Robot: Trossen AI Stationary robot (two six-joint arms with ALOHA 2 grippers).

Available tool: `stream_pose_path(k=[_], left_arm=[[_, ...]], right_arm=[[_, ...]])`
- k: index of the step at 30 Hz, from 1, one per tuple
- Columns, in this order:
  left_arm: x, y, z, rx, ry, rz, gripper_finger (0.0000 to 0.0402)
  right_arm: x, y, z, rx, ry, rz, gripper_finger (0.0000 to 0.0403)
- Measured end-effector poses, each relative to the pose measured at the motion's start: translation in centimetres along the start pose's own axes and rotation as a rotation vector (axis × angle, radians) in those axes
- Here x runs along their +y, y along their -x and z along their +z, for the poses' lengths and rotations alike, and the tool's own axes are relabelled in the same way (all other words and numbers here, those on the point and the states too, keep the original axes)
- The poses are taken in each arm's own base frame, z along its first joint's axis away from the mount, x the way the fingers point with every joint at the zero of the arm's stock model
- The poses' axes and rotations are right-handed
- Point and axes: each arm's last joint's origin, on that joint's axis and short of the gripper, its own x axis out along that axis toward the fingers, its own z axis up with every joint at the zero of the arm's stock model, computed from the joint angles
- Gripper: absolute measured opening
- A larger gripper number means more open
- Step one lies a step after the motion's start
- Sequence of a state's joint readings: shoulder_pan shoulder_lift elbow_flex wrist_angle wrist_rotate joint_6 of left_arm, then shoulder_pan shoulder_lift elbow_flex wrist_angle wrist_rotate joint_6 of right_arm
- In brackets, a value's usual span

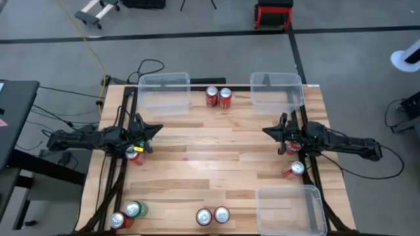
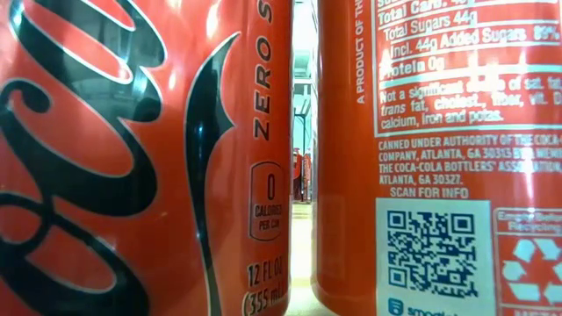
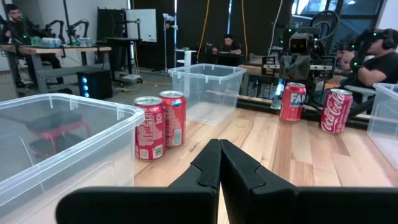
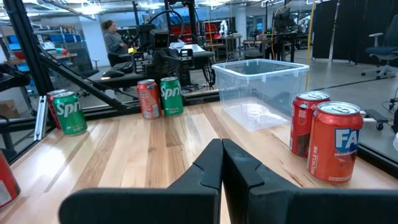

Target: Sort soda cans

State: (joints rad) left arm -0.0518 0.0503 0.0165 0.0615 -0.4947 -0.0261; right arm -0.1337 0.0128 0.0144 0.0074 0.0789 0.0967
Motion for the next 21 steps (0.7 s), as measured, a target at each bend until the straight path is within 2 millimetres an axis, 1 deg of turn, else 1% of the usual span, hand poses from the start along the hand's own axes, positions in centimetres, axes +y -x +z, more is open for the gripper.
stream_pose_path(k=[8,13,21], left_arm=[[0.00,0.00,0.00,-0.001,0.004,0.000,0.0000],[0.00,0.00,0.01,-0.001,0.094,0.000,0.0000],[0.02,0.07,0.59,-0.018,0.141,-0.002,0.0000]], right_arm=[[0.00,0.00,0.01,0.000,0.000,0.001,0.0031],[0.00,0.00,0.00,0.000,0.000,0.000,0.0031],[0.01,0.00,0.06,-0.007,0.019,0.001,0.0031]])
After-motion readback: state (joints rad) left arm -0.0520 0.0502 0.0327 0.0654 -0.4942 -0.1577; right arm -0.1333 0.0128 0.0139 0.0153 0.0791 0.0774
